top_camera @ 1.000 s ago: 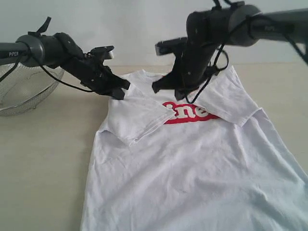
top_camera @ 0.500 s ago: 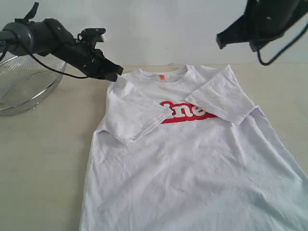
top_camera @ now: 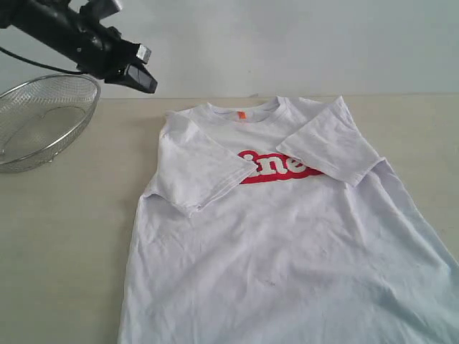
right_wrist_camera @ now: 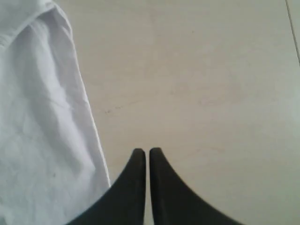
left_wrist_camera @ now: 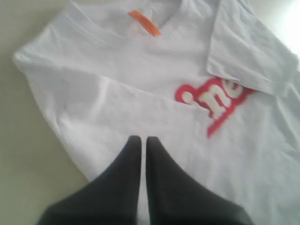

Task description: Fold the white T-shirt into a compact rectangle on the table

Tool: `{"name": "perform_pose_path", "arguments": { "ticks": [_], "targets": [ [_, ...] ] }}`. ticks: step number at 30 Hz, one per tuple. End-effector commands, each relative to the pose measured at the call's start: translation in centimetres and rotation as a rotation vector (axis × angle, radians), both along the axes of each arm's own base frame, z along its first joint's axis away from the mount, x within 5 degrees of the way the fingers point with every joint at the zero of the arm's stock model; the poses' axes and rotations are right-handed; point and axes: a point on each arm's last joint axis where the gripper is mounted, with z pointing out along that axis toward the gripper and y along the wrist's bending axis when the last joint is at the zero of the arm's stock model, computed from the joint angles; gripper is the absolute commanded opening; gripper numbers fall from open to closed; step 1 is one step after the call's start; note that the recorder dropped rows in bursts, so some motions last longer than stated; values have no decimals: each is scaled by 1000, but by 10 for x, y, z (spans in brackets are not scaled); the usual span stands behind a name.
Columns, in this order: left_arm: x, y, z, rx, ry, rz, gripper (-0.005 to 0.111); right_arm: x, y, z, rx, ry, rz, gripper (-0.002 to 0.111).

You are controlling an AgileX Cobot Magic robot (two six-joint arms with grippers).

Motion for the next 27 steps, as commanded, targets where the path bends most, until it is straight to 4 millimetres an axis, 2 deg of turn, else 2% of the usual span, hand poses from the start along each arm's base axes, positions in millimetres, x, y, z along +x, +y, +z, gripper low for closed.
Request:
{"name": "perform_pose_path", "arguments": {
  "ticks": [1,2,3,4,5,6,7,8,9,10,11,12,14,16,21,27],
  "targets": [
    [-45,-3,21,-126,73,-67,5,-22,-2,-9,100,-108,3,0],
    [-56,-5,24,-123,75,-67,5,-24,0,-11,118,-83,18,0],
    [-82,-2,30,-89,61,-33,5,-28,3,-16,167,-8,49,0],
    [-95,0,28,-73,58,-3,5,-27,3,-19,196,11,56,0],
    [-125,8,30,-46,14,84,5,-24,5,-24,236,42,100,0],
    [-140,12,34,-37,-20,132,5,-22,6,-27,251,53,123,0],
    [-171,23,28,-14,-61,267,5,-17,5,-35,290,83,151,0],
    [-184,27,23,-10,-67,317,5,-15,4,-38,311,95,153,0],
    [-214,33,8,-29,-50,409,5,-9,-3,-47,361,116,148,0],
    [-227,34,-1,-53,-20,454,5,-6,-6,-51,397,133,135,0],
    [-248,36,-15,-78,2,482,5,-1,-14,-59,467,181,122,0],
    [-261,36,-28,-58,28,463,5,1,-22,-64,505,241,128,0],
    [-278,37,-49,-51,109,479,5,4,-37,-72,556,368,151,0],
    [-289,37,-62,-41,131,464,5,5,-50,-79,634,455,106,0],
    [-312,13,-73,-123,154,310,5,2,-53,-87,664,534,106,0],
    [-317,0,-77,-62,101,255,5,-4,-55,-87,639,598,122,0]
  ]
}}
